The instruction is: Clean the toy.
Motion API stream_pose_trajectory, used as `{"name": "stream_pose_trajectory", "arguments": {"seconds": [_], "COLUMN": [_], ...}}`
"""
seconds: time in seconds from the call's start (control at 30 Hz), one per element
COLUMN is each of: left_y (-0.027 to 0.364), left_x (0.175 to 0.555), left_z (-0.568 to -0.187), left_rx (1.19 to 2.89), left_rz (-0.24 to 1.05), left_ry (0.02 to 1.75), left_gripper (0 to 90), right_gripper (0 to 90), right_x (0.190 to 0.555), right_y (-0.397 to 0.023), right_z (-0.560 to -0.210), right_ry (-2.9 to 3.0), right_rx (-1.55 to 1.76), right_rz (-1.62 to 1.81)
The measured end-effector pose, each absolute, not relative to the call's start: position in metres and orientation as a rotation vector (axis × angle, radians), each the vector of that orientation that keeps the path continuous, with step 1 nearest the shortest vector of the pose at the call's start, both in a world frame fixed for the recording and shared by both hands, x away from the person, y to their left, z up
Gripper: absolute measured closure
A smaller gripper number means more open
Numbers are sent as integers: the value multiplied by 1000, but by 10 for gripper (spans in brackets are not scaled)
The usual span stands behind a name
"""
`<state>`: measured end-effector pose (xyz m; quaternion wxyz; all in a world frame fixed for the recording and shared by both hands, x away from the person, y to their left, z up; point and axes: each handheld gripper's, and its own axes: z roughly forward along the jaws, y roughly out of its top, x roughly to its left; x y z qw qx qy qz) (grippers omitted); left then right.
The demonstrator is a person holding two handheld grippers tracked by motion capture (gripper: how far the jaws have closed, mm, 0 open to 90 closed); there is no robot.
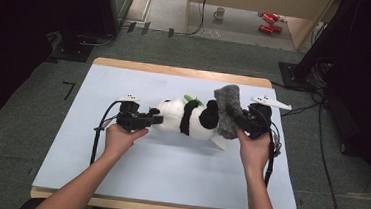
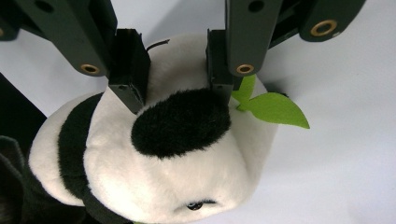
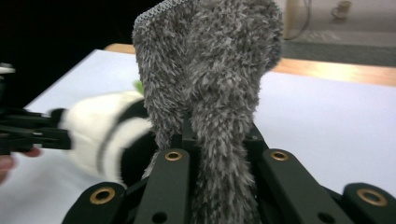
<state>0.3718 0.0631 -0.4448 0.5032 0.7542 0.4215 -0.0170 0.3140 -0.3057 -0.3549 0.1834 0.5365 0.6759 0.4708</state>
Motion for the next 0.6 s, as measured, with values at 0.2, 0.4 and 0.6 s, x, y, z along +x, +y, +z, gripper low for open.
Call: {"name": "stream_pose_trajectory", "arguments": {"seconds": [0.2, 0.4, 0.6], "left_y": [63, 63, 65], "left_x": [371, 371, 368], "left_z": [-444, -443, -443], "left_rx": [1824, 1820, 1814], "left_rz": [-35, -26, 19], "left_ry": [1014, 979, 905], "left_gripper": [638, 591, 462], "right_gripper": [791, 792, 791], "right_x": [300, 302, 307], "right_y": [-274, -259, -261], "right_z": [-349, -372, -380], "right_ry": [2030, 2138, 2127], "right_rx": [1432, 1435, 1419], "right_rz": [1390, 1304, 1287]}}
